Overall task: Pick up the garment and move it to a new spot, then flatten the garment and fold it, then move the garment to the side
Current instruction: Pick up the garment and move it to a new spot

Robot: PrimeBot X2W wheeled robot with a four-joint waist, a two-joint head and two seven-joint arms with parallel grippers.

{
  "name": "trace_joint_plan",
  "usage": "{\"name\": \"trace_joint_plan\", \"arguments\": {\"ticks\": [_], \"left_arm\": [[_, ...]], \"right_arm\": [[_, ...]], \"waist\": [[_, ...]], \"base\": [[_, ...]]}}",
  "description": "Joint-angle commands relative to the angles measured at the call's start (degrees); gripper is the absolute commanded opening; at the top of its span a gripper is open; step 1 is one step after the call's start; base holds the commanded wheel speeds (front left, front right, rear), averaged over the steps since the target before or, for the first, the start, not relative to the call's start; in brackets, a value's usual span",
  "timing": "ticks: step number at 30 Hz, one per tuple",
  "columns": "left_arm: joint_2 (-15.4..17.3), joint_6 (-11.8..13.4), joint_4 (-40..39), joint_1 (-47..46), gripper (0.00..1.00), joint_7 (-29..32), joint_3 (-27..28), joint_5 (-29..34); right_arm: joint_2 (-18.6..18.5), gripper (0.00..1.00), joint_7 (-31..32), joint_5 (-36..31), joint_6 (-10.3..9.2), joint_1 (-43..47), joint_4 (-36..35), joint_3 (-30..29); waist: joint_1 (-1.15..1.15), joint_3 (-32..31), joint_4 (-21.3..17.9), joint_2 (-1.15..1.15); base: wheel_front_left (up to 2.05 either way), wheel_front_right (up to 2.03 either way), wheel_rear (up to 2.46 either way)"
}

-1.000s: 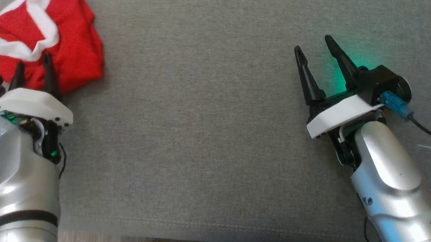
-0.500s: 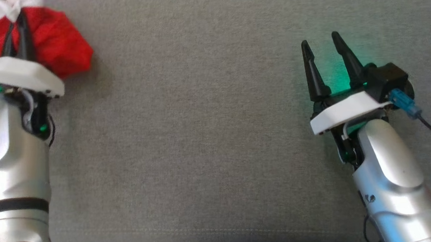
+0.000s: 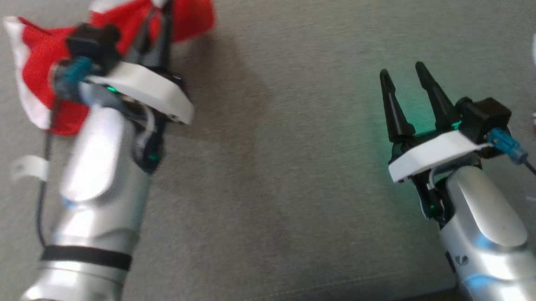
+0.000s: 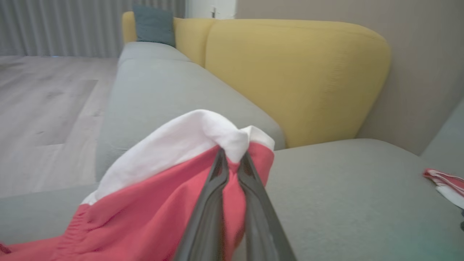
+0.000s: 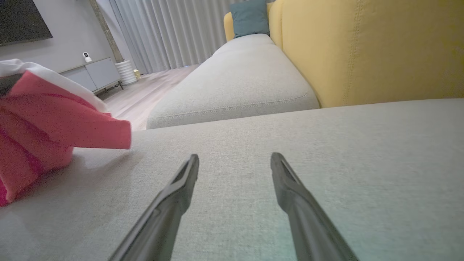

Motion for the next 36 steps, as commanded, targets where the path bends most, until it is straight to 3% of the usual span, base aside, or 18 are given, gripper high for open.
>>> {"name": "trace_joint_plan", "arguments": {"ticks": [1,10,15,18,19,21,28,36], "left_arm": [[0.8,0.0,-2.1,-0.4,0.00,-0.4,0.2,-0.6],[-2.1,0.0,-3.3,3.0,0.00,-0.4,-8.7,-4.4],[-2.2,0.1,-5.7,4.6,0.00,-0.4,-13.0,-8.0],[-2.2,1.4,-6.7,5.4,0.00,-0.4,-14.7,-9.4],[-2.3,1.9,-7.0,5.7,0.19,-0.4,-15.0,-9.6],[-2.3,2.9,-7.4,6.6,1.00,-0.4,-15.1,-9.9],[-2.3,6.3,-9.0,11.3,1.00,-0.4,-10.7,-6.1],[-1.9,9.4,-13.7,22.3,1.00,-0.4,1.4,-1.1]], "right_arm": [[0.6,1.00,-0.6,0.5,0.37,1.0,-2.0,1.0],[0.6,1.00,-0.6,2.1,0.37,2.5,-3.3,1.3],[0.6,1.00,-0.6,2.7,0.37,3.4,-3.6,1.0],[0.6,1.00,-0.6,2.9,0.37,3.7,-3.7,0.9],[0.6,1.00,-0.6,2.9,0.37,3.8,-3.7,0.7],[0.6,1.00,-0.6,3.1,0.37,3.9,-3.8,0.6],[0.6,1.00,-0.6,2.5,0.37,4.4,-3.5,0.3],[0.6,1.00,-0.6,1.8,0.37,5.7,-2.6,-0.4]], "waist": [[0.00,-1.3,-3.4,0.00],[0.00,-1.9,-11.5,0.00],[0.00,-1.9,-13.3,0.00],[0.00,-2.0,-13.5,0.00],[0.00,-2.1,-13.4,0.00],[0.00,-2.4,-12.9,0.00],[0.00,-4.6,-9.4,0.00],[0.00,-8.3,-3.9,0.00]], "base": [[0.00,0.00,0.00],[0.00,0.00,0.00],[0.00,0.00,0.00],[0.00,0.00,0.00],[0.00,0.00,0.00],[0.00,0.00,0.00],[0.00,0.00,0.00],[0.00,0.00,0.00]]}}
